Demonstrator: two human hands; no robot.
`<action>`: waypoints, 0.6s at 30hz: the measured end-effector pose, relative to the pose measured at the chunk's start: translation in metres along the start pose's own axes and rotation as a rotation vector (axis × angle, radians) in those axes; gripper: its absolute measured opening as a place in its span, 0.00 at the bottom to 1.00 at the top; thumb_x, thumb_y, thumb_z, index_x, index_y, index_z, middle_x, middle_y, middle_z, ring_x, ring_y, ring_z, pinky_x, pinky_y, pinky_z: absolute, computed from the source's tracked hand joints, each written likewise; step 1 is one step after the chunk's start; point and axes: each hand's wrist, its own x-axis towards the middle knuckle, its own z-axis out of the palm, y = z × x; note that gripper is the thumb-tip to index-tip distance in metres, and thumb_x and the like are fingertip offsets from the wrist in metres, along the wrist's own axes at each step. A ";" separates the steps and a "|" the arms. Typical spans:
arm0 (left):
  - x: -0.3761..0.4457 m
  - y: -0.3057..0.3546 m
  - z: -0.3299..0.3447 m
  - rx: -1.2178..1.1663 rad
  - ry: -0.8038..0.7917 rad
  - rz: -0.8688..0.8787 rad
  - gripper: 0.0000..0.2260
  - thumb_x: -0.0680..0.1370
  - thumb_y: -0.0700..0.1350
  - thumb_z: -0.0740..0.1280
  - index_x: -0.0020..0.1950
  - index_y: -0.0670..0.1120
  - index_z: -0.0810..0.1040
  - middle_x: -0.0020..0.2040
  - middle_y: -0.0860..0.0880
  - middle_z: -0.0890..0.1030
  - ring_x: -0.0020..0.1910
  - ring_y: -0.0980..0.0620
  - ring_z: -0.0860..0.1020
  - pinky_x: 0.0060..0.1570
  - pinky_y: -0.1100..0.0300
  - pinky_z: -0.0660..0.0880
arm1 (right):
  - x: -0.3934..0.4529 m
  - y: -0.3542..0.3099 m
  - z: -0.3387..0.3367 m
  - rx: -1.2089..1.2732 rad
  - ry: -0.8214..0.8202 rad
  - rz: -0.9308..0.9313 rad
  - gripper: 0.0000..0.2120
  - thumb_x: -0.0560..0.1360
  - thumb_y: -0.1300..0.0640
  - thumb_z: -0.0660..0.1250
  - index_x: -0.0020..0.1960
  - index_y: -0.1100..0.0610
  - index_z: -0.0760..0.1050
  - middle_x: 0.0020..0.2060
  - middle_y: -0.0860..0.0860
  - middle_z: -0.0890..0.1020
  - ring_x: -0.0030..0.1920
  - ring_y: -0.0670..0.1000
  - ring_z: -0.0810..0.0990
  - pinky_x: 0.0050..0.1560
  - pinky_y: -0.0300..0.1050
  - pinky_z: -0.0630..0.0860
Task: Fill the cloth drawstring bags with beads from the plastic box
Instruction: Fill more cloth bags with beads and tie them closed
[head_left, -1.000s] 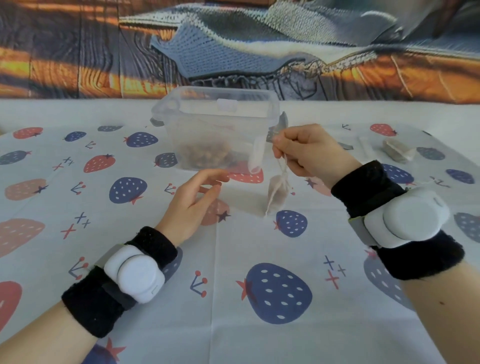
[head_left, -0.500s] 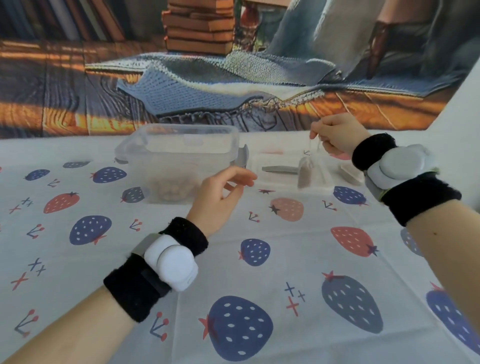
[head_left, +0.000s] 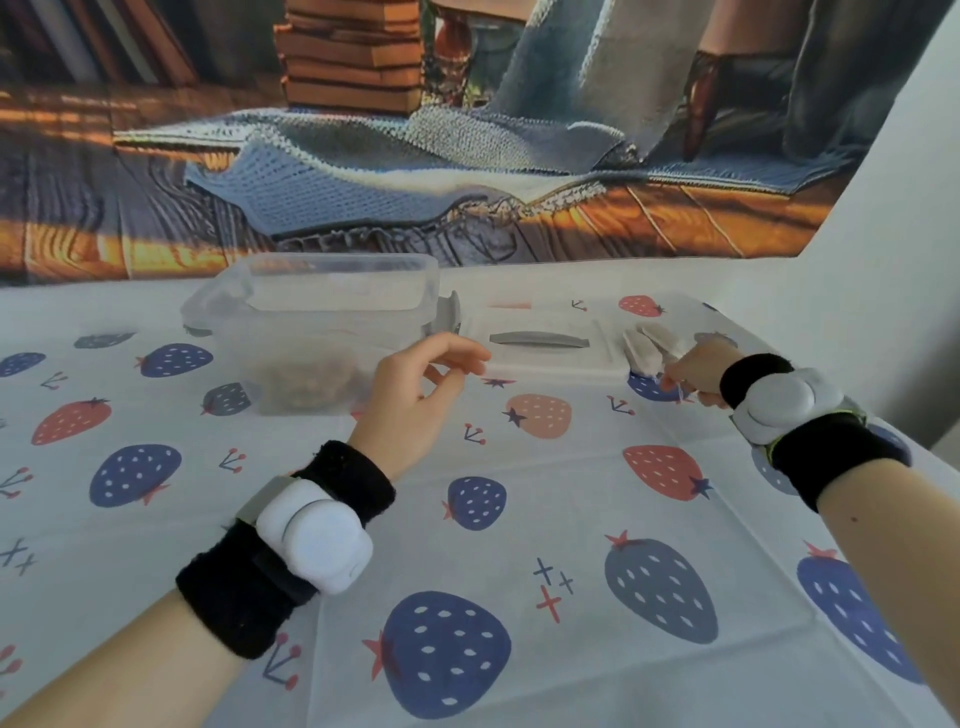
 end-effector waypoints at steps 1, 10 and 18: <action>0.001 0.002 -0.005 0.024 0.048 0.026 0.16 0.74 0.30 0.61 0.48 0.49 0.79 0.44 0.54 0.83 0.46 0.61 0.78 0.47 0.65 0.71 | -0.001 -0.003 0.000 -0.036 0.037 -0.011 0.12 0.77 0.60 0.62 0.37 0.64 0.72 0.29 0.56 0.71 0.28 0.54 0.68 0.31 0.43 0.66; 0.013 -0.026 -0.075 0.465 0.286 -0.132 0.17 0.74 0.35 0.63 0.62 0.44 0.75 0.62 0.46 0.76 0.63 0.44 0.71 0.69 0.44 0.58 | -0.054 -0.090 0.019 0.153 -0.006 -0.534 0.09 0.78 0.61 0.60 0.47 0.60 0.78 0.32 0.54 0.74 0.24 0.46 0.70 0.24 0.37 0.66; 0.003 -0.018 -0.101 0.383 0.172 -0.153 0.10 0.76 0.36 0.65 0.43 0.48 0.83 0.46 0.54 0.84 0.49 0.54 0.80 0.58 0.57 0.73 | -0.078 -0.162 0.064 0.430 -0.155 -0.570 0.22 0.79 0.46 0.59 0.37 0.61 0.76 0.28 0.52 0.68 0.24 0.50 0.61 0.21 0.35 0.60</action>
